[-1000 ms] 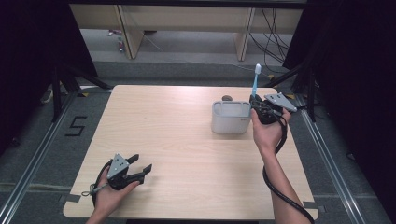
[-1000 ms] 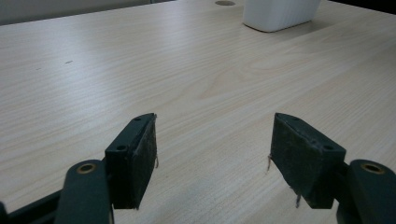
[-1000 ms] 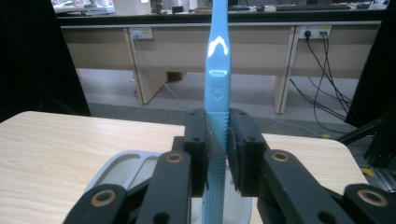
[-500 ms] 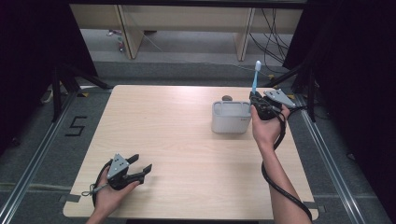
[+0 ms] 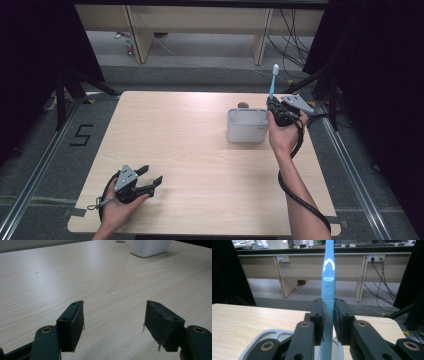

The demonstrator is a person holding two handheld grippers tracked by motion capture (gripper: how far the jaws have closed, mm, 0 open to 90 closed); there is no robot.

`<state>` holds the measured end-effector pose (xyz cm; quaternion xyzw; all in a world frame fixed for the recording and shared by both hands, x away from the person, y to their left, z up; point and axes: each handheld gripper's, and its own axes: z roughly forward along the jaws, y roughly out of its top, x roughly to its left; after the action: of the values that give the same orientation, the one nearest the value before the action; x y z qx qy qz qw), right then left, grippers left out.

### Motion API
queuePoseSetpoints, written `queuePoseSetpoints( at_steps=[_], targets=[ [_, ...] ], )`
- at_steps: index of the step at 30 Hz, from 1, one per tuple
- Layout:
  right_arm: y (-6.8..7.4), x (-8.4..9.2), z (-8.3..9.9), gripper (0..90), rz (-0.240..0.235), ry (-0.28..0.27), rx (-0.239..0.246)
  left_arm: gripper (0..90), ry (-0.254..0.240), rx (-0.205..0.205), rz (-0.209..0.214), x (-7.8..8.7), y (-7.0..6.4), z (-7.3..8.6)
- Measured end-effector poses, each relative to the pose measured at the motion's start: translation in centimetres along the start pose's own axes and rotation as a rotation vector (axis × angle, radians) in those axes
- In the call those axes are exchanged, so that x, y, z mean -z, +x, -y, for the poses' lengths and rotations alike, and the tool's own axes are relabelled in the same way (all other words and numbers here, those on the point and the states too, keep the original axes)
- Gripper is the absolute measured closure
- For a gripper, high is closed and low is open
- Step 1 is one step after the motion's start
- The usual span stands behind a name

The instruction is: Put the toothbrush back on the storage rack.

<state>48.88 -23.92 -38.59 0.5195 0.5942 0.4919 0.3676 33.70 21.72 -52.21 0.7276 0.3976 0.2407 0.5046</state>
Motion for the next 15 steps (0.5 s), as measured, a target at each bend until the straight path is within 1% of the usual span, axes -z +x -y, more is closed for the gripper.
queuePoseSetpoints(
  at_steps=[1, 3, 5, 7, 8, 11, 12, 14, 15],
  targets=[
    [-0.20, -0.16, 0.04, 78.9, -0.003, -0.011, 0.024, 31.2, 0.000, 0.001, 0.000, 0.00, 0.00, 0.00],
    [-0.27, -0.23, 0.10, 78.8, 0.004, -0.014, 0.021, 31.2, 0.000, 0.001, -0.001, 0.01, 0.00, 0.00],
    [-0.24, -0.28, 0.08, 78.9, -0.002, -0.008, 0.012, 31.2, -0.001, 0.003, 0.001, 0.00, 0.02, 0.01],
    [-0.35, -0.34, 0.10, 78.9, 0.002, -0.018, 0.022, 31.2, -0.002, 0.003, 0.001, 0.00, 0.03, 0.01],
    [-0.28, -0.31, 0.09, 78.8, 0.003, -0.010, 0.015, 31.2, -0.003, 0.004, 0.002, 0.00, 0.00, 0.01],
    [-0.23, -0.37, 0.10, 78.9, 0.004, -0.008, 0.010, 31.2, -0.001, 0.004, 0.002, -0.01, 0.01, 0.01],
    [-0.15, -0.39, 0.11, 78.8, 0.005, -0.008, 0.001, 31.2, -0.001, 0.003, 0.002, -0.01, 0.02, 0.01],
    [-0.20, -0.48, 0.13, 78.8, 0.006, -0.015, 0.014, 31.1, -0.002, 0.004, 0.003, 0.00, 0.04, 0.01],
    [-0.20, -0.48, 0.10, 78.9, 0.009, -0.010, 0.017, 31.1, -0.003, 0.005, 0.003, 0.00, 0.05, 0.01]
  ],
)
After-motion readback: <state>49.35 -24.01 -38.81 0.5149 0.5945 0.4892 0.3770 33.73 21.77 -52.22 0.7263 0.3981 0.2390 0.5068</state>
